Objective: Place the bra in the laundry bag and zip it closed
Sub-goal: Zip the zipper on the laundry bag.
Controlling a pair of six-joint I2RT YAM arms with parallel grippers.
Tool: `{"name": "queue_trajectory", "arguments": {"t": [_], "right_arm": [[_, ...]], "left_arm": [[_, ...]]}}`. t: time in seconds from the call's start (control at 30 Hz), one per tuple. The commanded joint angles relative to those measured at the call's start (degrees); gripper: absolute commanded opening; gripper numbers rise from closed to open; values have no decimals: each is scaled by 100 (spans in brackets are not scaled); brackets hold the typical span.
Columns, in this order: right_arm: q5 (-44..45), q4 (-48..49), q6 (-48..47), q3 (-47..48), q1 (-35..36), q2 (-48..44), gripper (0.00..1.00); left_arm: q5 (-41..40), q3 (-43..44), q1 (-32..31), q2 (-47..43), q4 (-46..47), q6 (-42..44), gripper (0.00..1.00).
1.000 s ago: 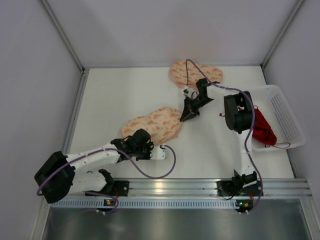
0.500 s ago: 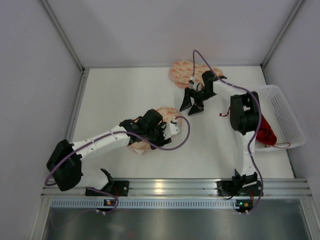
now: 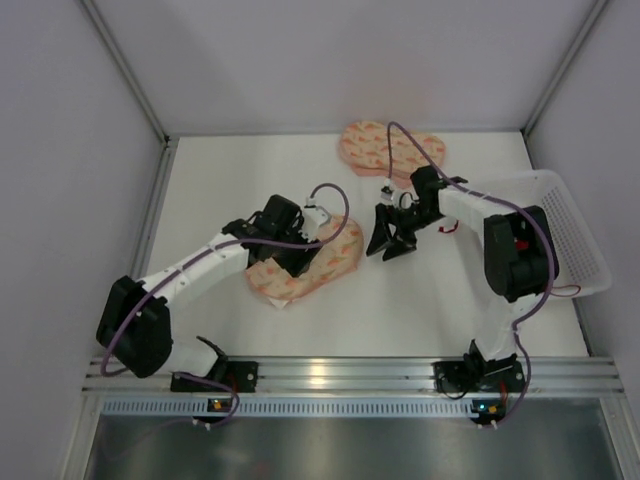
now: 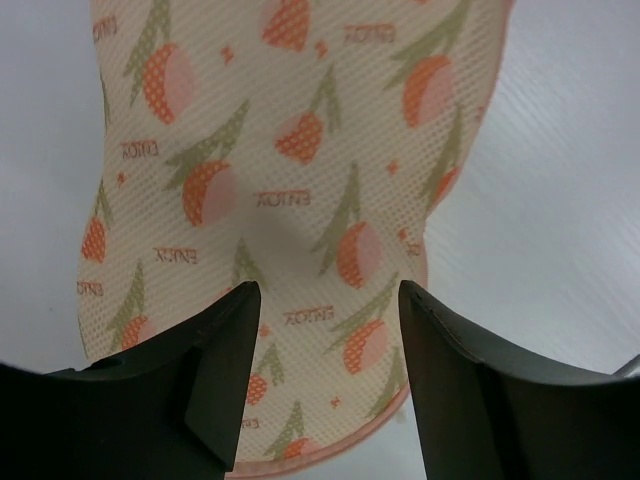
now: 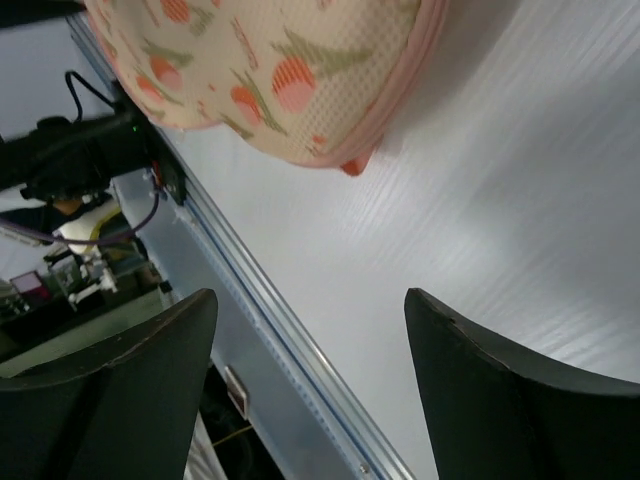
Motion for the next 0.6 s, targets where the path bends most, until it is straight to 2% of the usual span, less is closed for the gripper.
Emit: {"name": "queue_trajectory", "arguments": {"t": [0.0,0.13,0.23,0.43,0.5,0.57], "right_arm": [[-372,458,61,-469,354,-200,74],[-390,1011,403,-514,793,150,67],[-311,1503,746,-277,934,572,60],[-39,2065,1334,539,777,1303,55],[32,2189,1528,769,672,1504,47],[180,2295,1660,1103,549,1611,43]], "left_arm": [[41,256,418,435,-143,-460,63],[481,292,954,743,-143,-645,61],[937,205,1043,884,-117,-838,61],[1597,292,1149,1314,76,-1444,60],[1782,397,1149,1472,190,-1568,59],[1818,555,1149,1771,235,-1665,57]]}}
